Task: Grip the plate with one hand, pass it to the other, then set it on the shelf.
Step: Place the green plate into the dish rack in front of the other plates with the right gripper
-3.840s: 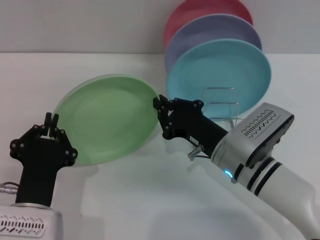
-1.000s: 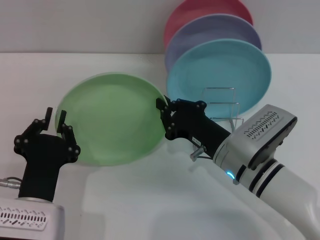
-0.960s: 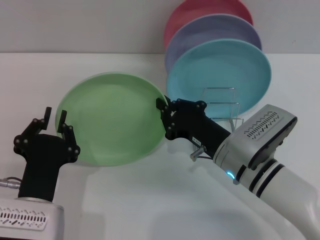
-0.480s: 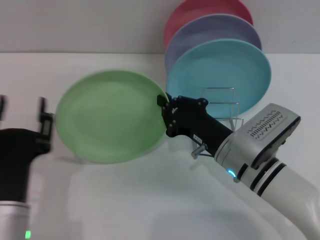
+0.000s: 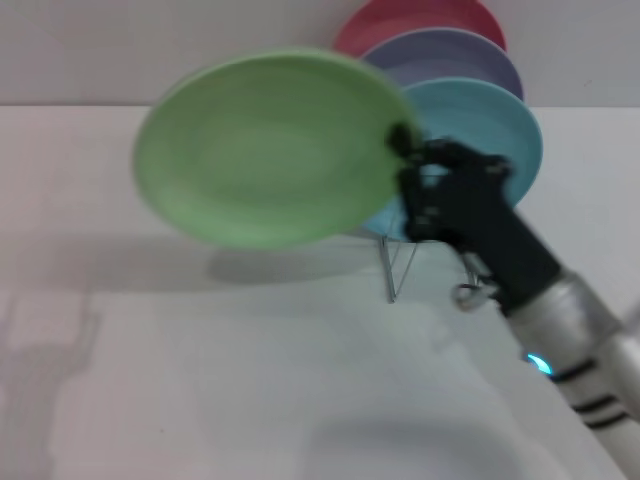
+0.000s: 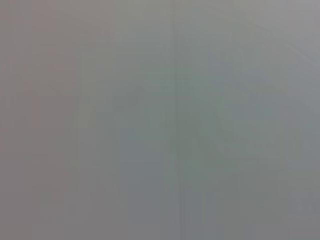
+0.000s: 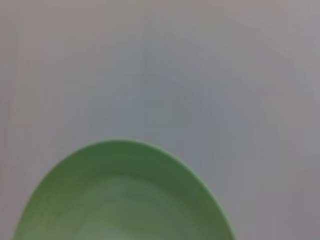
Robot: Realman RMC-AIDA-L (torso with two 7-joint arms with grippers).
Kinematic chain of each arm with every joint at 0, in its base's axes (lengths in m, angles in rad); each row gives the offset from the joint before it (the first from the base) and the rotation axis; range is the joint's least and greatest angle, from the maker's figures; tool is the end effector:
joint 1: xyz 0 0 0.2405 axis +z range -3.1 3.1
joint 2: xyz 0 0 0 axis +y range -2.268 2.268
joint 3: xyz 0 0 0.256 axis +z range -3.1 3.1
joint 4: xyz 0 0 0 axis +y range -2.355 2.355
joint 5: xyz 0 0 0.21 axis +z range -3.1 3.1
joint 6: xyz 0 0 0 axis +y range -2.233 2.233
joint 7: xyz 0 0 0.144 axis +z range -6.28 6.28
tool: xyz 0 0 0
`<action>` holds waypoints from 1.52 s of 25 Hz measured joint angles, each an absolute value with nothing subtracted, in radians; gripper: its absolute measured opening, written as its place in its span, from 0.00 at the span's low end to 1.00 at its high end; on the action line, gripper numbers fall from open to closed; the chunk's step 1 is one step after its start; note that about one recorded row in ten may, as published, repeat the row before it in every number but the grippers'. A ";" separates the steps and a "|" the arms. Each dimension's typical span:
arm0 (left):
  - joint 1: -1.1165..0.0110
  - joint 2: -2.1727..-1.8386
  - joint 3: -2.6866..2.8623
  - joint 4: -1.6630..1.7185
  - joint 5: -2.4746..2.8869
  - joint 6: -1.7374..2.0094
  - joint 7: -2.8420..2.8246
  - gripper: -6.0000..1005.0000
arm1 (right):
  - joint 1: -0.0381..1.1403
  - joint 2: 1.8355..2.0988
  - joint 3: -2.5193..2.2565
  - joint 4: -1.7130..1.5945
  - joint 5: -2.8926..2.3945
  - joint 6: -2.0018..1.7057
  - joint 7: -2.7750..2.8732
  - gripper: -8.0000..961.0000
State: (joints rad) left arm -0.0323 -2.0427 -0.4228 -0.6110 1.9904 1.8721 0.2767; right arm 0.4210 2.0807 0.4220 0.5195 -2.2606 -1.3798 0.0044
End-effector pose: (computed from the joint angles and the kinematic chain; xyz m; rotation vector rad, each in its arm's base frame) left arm -0.2803 0.1819 0.0071 -1.1857 -0.1826 -0.9486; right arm 0.1993 0.2862 -0.0802 -1.8784 0.2529 1.1735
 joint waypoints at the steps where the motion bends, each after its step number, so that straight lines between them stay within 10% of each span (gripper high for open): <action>1: -0.048 -2.056 -0.439 -0.533 1.990 1.895 0.190 0.82 | 0.378 2.079 0.422 0.508 -2.260 -1.478 -0.001 0.04; 38: -0.122 -2.056 -0.500 -0.454 1.980 1.832 0.015 0.82 | 0.333 2.078 0.507 0.118 -2.258 -1.599 0.008 0.04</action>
State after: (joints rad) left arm -0.1223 -2.0556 -0.5001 -0.4543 1.9799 1.8324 0.0145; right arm 0.3329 2.0784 0.5065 0.1179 -2.2580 -1.5988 0.0082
